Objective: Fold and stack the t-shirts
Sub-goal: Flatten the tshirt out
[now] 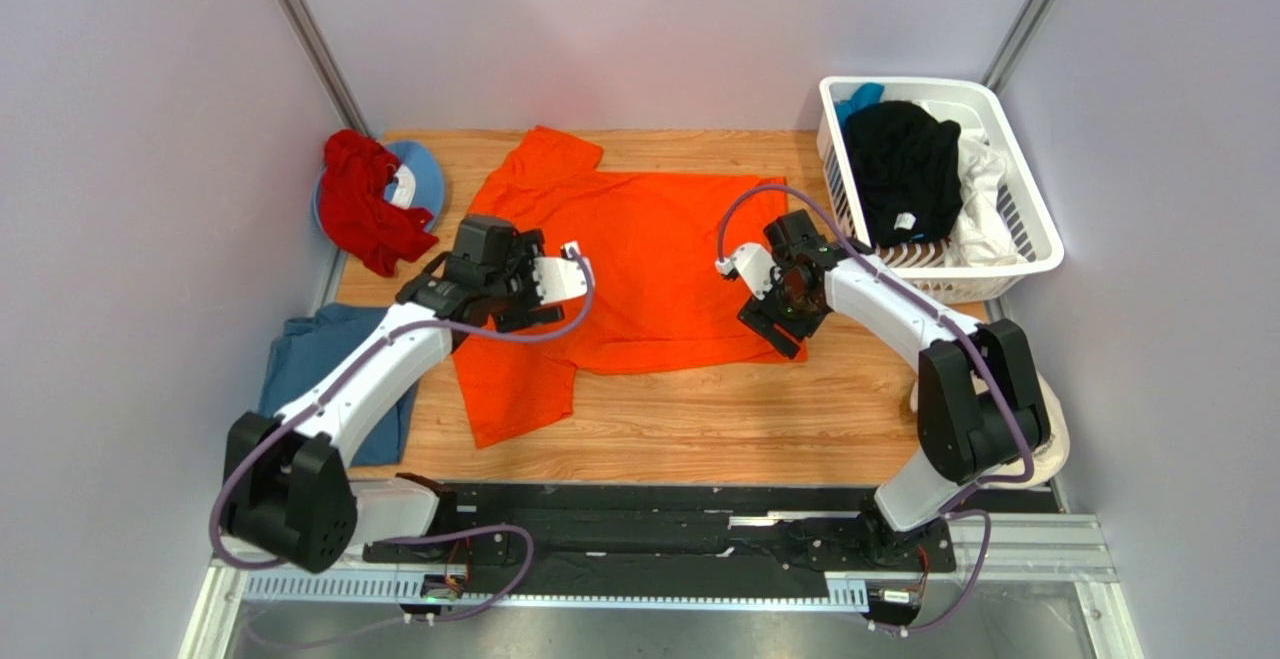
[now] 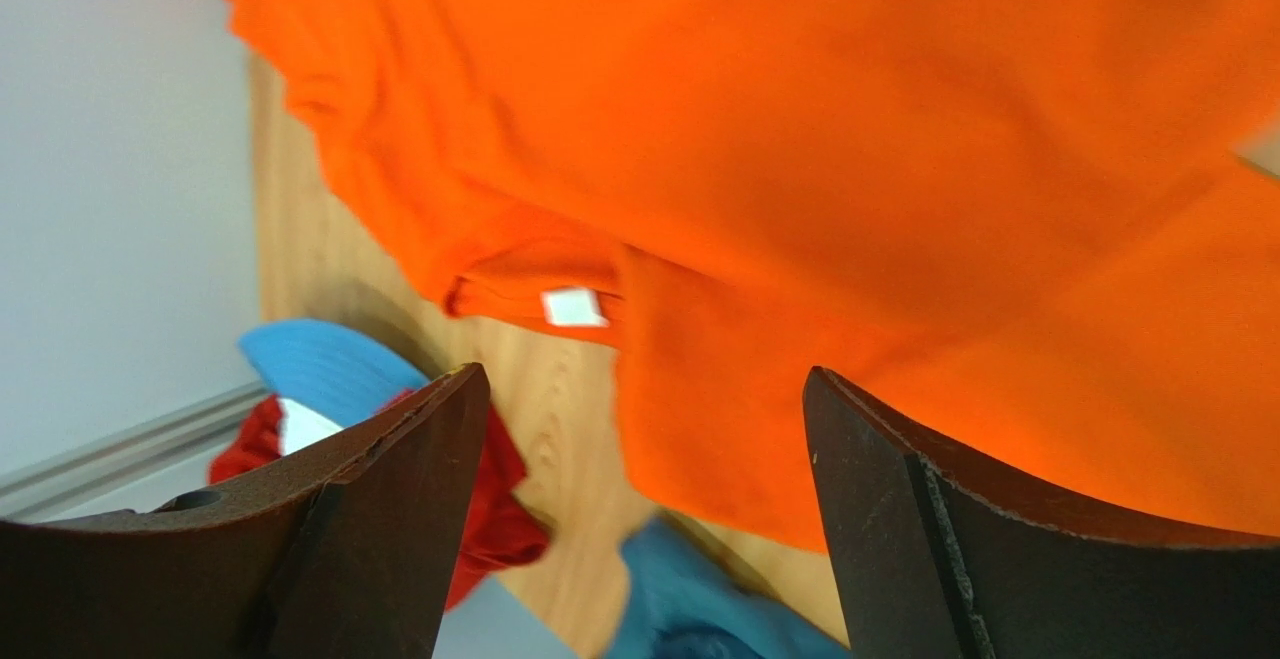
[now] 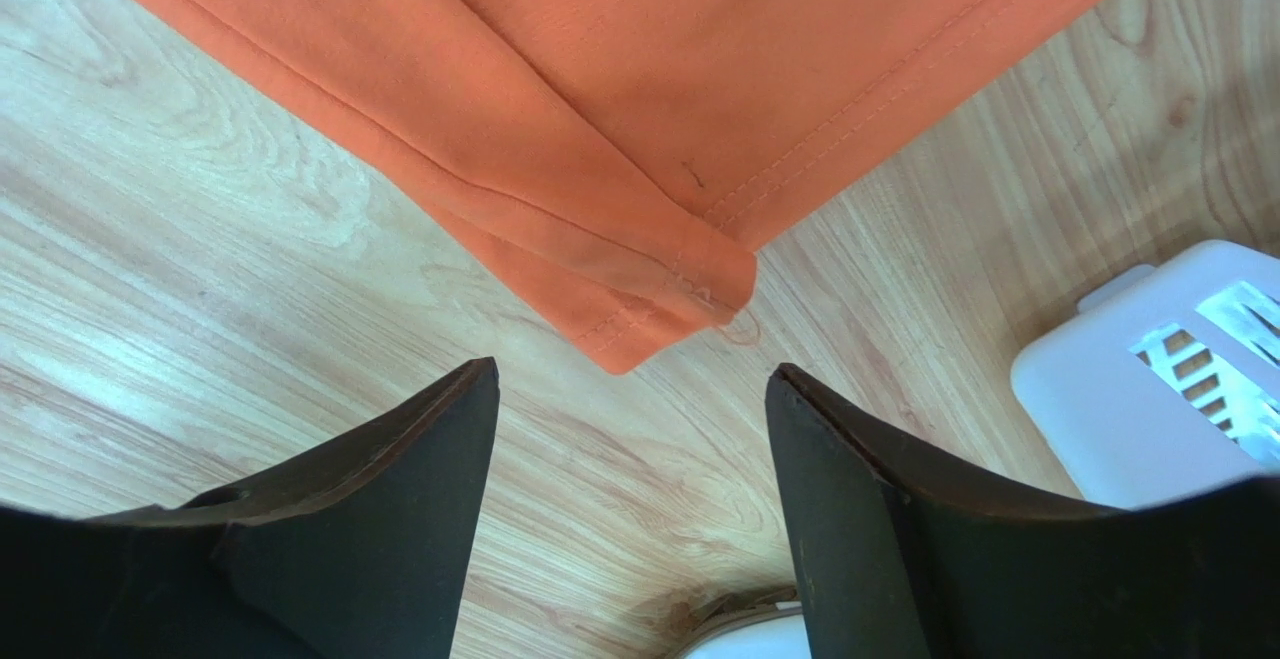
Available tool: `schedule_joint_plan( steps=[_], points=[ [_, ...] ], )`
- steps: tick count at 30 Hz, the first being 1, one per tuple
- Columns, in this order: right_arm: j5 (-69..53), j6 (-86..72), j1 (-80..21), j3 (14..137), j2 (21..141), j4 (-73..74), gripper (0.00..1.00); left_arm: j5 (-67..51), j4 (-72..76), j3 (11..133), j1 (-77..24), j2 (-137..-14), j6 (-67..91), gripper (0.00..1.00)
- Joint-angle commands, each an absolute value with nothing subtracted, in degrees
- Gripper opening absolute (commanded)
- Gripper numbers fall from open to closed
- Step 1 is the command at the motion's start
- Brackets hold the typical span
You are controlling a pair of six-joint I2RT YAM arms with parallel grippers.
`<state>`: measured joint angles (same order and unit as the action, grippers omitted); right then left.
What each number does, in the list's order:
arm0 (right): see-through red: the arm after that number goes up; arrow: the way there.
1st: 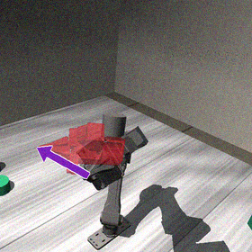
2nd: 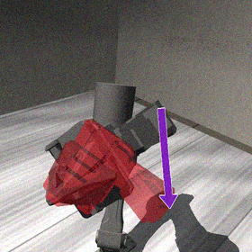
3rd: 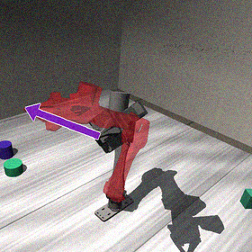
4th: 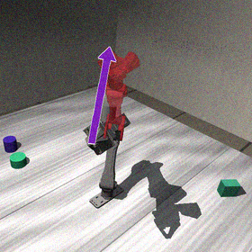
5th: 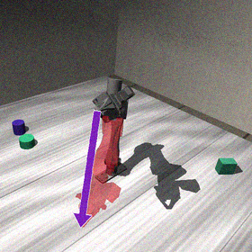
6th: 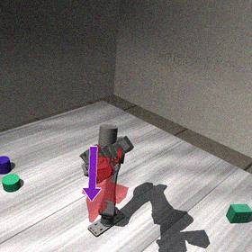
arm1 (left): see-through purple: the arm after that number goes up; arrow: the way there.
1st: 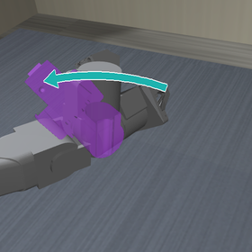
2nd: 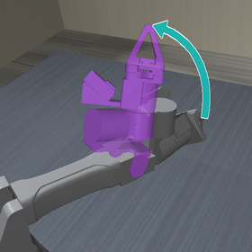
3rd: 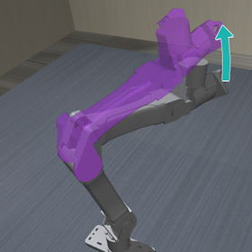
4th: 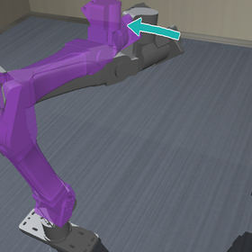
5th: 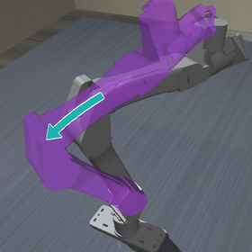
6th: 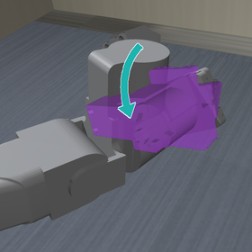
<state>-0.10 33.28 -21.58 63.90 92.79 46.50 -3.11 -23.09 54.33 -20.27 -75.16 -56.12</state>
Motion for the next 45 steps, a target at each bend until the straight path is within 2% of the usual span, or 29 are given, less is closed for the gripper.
schedule_joint_plan(
  steps=[1,5,9,11,20,35,45],
  points=[
    [-0.4,35.8,-21.8,62.9,90.3,44.1,0.68,-8.8,-35.1,50.1,-21.6,-67.6,-54.6,0.86],
    [-0.7,35.0,-21.8,63.1,90.2,43.3,0.67,-7.3,-38.3,46.0,-24.1,-64.3,-55.8,0.86],
    [-2.0,33.9,-22.0,64.0,89.8,43.1,0.67,-0.2,-28.8,38.3,-24.1,-64.7,-58.8,0.85],
    [-2.5,33.2,-22.1,64.5,89.8,43.9,0.67,-0.2,-23.6,37.2,-23.5,-66.0,-60.1,0.85],
    [-0.4,34.5,-22.2,60.6,88.1,42.8,0.67,-4.5,-21.2,46.3,-14.6,-75.1,-61.7,0.84],
    [-1.0,33.8,-22.3,60.9,88.5,42.1,0.67,-0.2,-8.1,51.5,-11.5,-93.9,-64.1,0.84],
    [-0.6,33.8,-22.3,59.0,88.7,40.7,0.66,1.9,-10.0,44.3,-11.4,-89.4,-67.1,0.83]
  ],
)
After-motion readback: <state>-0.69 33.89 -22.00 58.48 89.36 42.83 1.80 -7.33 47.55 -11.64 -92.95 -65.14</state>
